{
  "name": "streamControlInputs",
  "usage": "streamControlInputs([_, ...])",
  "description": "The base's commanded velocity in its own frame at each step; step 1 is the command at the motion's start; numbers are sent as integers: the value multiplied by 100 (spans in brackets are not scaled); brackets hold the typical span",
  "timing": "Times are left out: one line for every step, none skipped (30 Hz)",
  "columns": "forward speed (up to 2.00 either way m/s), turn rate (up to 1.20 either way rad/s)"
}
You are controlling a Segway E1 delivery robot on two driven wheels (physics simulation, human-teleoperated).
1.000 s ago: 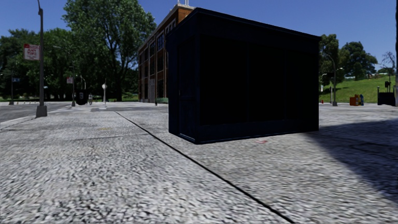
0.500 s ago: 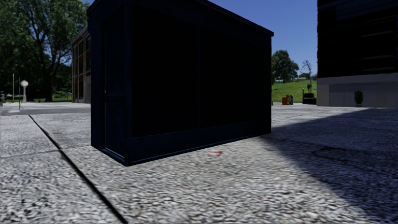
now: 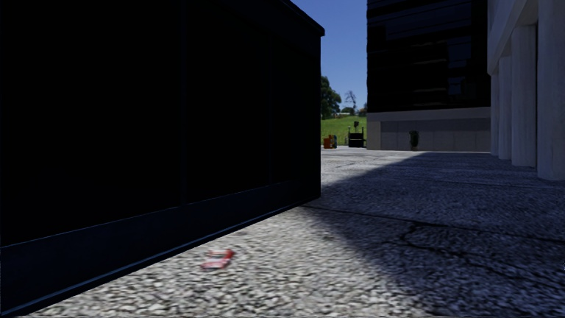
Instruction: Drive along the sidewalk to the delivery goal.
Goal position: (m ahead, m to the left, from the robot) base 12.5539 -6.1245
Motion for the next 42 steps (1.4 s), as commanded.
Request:
streamControlInputs([200, -62])
streamControlInputs([200, -62])
streamControlInputs([200, -62])
streamControlInputs([200, -62])
streamControlInputs([200, -62])
streamControlInputs([200, -62])
streamControlInputs([200, -62])
streamControlInputs([200, -62])
streamControlInputs([200, -62])
streamControlInputs([200, -62])
streamControlInputs([200, -62])
streamControlInputs([200, -62])
streamControlInputs([200, -62])
streamControlInputs([200, -62])
streamControlInputs([200, -62])
streamControlInputs([200, -62])
streamControlInputs([200, -62])
streamControlInputs([200, -62])
streamControlInputs([200, -62])
streamControlInputs([200, -62])
streamControlInputs([200, -62])
streamControlInputs([200, -62])
streamControlInputs([200, -62])
streamControlInputs([200, -62])
streamControlInputs([200, -62])
streamControlInputs([200, -62])
streamControlInputs([200, -62])
streamControlInputs([200, -62])
streamControlInputs([200, -54])
streamControlInputs([200, -54])
streamControlInputs([200, -4])
streamControlInputs([200, 0])
streamControlInputs([200, 0])
streamControlInputs([200, 0])
streamControlInputs([200, 0])
streamControlInputs([200, 0])
streamControlInputs([200, 0])
streamControlInputs([200, 0])
streamControlInputs([200, 0])
streamControlInputs([200, 0])
streamControlInputs([200, 0])
streamControlInputs([200, 0])
